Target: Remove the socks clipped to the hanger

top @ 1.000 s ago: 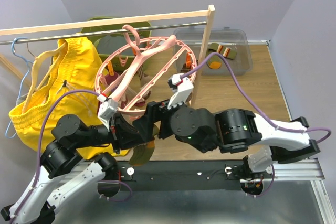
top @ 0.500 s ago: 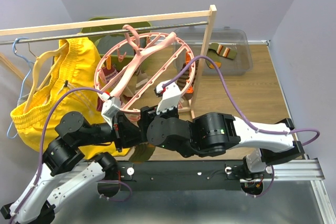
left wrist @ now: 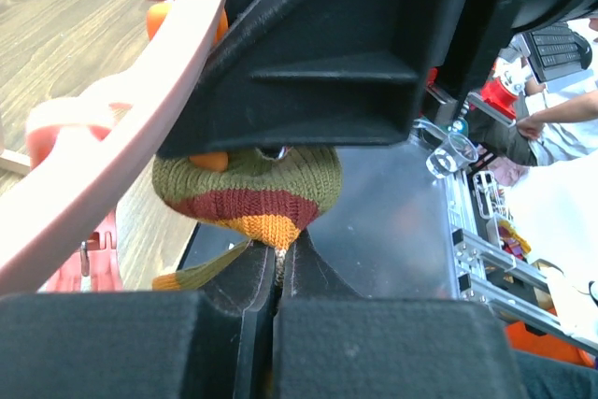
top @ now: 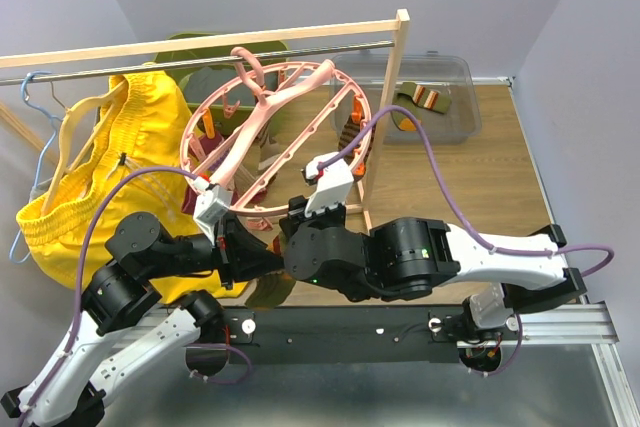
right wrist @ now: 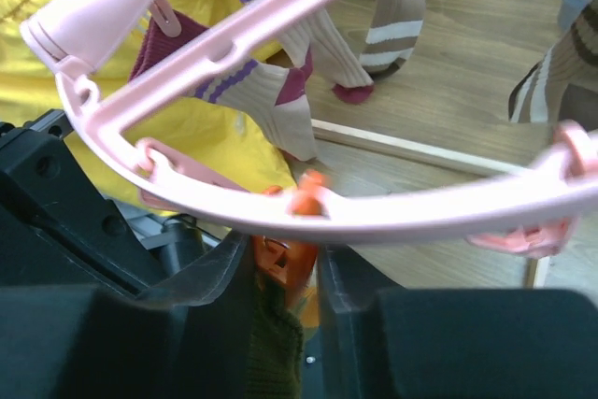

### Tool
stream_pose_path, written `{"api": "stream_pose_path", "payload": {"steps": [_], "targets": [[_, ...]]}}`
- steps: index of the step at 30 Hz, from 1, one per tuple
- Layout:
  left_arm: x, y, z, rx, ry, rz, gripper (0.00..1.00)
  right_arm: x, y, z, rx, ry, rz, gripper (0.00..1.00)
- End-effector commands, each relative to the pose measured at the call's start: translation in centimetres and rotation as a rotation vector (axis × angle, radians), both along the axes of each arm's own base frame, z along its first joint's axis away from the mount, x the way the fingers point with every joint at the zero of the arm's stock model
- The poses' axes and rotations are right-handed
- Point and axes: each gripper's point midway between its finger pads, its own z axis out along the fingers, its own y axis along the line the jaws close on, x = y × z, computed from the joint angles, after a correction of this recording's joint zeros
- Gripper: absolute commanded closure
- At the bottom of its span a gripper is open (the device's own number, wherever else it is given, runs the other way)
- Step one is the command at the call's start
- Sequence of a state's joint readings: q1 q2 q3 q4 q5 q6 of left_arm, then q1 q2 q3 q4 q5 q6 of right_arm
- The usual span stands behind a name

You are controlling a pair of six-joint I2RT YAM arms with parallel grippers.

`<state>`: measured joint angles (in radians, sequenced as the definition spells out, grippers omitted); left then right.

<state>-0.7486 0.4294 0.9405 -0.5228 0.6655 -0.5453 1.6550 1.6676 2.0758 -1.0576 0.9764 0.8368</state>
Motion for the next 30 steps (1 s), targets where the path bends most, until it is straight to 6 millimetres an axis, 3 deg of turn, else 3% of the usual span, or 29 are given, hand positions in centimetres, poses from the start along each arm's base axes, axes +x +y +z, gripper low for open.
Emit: {"api": "stream_pose_path", "payload": {"steps": [1, 2, 3, 16, 20, 25, 28, 29, 30], "targets": [[-0.9, 0.2, -0.3, 0.0, -0.002, -0.04, 1.0, 0.6, -0.9, 1.9, 0.093, -0.035, -0.04, 0.76], [-1.0, 0.1, -0.7, 0.007, 0.009, -0.045, 1.0, 0.6, -1.1, 2.0, 0.099, -0.034, -0.033, 0.94], [-1.1, 0.2, -0.7, 0.003, 0.011, -0.048, 1.0, 0.6, -1.1, 1.6, 0.093, -0.034, -0.033, 0.99], [-1.8, 0.6, -4.2, 0.065, 0.1, -0.056, 1.0, 0.4, -1.5, 1.6, 0.127, -0.021, -0.021, 0.99], [-1.6, 0.6, -6.2, 0.115, 0.159, -0.046, 1.0, 0.4, -1.8, 1.7, 0.149, -0.017, -0.023, 0.99], [-1.3, 0.7, -6.1, 0.114, 0.148, -0.023, 1.0, 0.3, -1.6, 1.4, 0.144, -0.014, -0.007, 0.99], [-1.5, 0.6, -4.4, 0.073, 0.116, -0.04, 1.0, 0.1, -1.6, 0.9, 0.126, -0.008, 0.006, 0.82], [-1.7, 0.5, -3.3, 0.041, 0.09, -0.057, 1.0, -0.2, -1.4, 0.7, 0.119, 0.002, 0.025, 0.64], [-1.9, 0.5, -2.8, 0.025, 0.081, -0.065, 1.0, -0.3, -1.4, 0.5, 0.112, 0.005, 0.034, 0.54]]}}
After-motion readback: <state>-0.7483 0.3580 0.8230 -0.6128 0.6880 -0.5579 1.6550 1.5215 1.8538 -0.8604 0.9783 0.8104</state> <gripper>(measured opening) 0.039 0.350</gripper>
